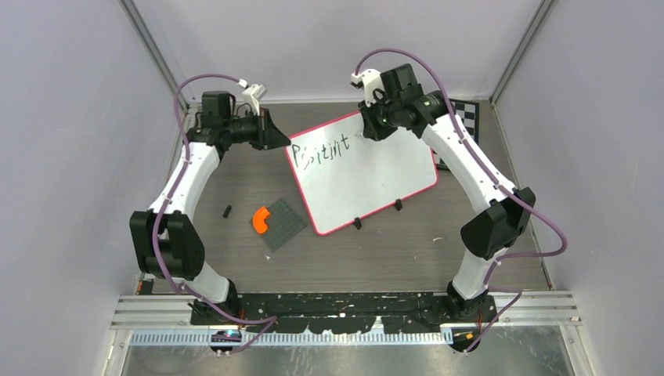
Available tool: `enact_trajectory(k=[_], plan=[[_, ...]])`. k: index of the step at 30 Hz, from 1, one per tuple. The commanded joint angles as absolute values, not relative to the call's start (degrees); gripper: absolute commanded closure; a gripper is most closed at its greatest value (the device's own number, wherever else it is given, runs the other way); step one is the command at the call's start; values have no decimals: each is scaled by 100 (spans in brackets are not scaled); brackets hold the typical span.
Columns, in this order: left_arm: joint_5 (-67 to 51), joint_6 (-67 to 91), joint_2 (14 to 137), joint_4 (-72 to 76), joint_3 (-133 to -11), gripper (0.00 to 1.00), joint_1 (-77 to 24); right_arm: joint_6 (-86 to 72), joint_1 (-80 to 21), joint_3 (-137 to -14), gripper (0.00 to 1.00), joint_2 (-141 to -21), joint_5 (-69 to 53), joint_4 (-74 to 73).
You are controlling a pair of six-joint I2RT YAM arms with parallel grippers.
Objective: Write a sentence on the whiteboard
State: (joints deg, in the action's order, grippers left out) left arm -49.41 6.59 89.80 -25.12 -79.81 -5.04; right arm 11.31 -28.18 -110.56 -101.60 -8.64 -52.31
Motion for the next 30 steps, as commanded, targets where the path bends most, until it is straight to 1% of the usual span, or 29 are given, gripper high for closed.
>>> enact_trajectory(k=[1, 12, 21, 30], plan=[[-5010, 603, 8979, -2634, -8097, 100, -668, 1165, -2781, -11100, 100, -9945, -939, -5017], [-4992, 554, 8986, -2661, -8078, 100, -681, 1035, -2792, -11299, 100, -10213, -1231, -5016], [-4946, 519, 8975, -2666, -8051, 100, -684, 1062, -2821, -11387, 100, -10385, -1231, -4971], [-4940, 501, 8979, -2693, -8060, 100, -687, 1106, -2821, -10889, 100, -10143, -1064, -4982]])
